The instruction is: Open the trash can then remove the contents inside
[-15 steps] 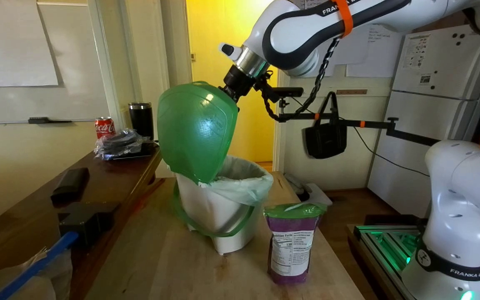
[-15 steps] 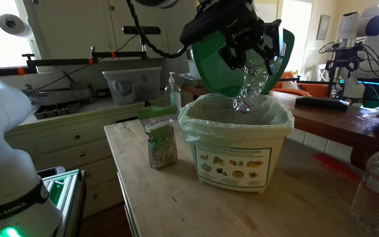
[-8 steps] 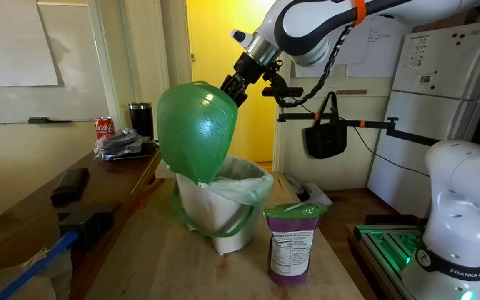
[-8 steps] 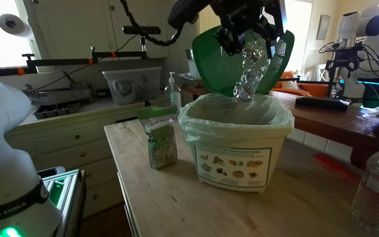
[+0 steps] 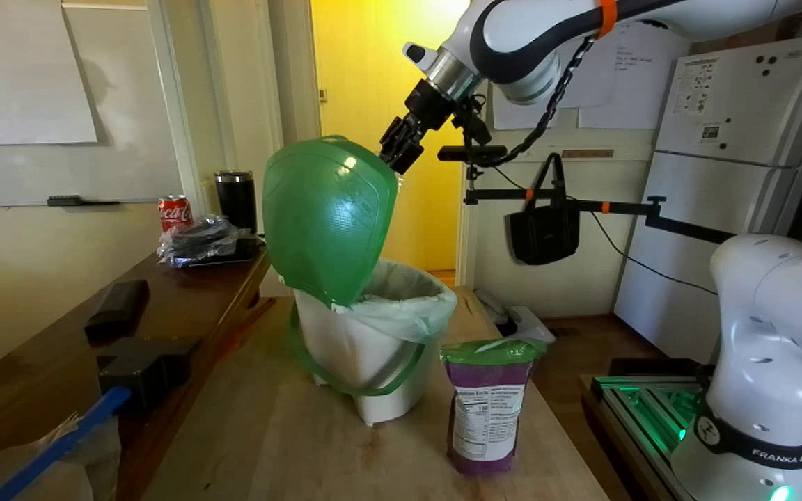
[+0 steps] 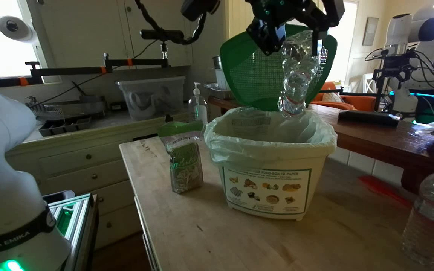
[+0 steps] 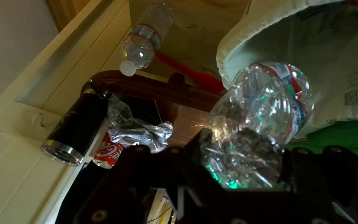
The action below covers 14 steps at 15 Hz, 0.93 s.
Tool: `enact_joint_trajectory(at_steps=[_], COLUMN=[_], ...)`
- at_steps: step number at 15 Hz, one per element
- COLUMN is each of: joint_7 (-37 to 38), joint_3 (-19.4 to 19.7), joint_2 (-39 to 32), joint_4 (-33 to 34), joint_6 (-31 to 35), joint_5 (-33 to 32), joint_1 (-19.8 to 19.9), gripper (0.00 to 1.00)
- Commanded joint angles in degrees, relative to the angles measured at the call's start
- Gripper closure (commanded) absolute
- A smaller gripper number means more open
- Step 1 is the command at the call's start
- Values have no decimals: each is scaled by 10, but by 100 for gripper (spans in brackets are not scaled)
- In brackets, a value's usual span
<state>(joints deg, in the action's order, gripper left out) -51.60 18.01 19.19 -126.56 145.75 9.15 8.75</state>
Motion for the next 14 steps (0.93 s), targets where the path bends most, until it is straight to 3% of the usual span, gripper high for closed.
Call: enact_joint_trajectory(at_steps=[1,14], joint_7=[19,57], joint_3=[15,55], joint_2=[18,7], joint_4=[-7,7], joint_6=[-22,-45], joint_5=[-13,-33], joint_1=[3,39], gripper=[71,72])
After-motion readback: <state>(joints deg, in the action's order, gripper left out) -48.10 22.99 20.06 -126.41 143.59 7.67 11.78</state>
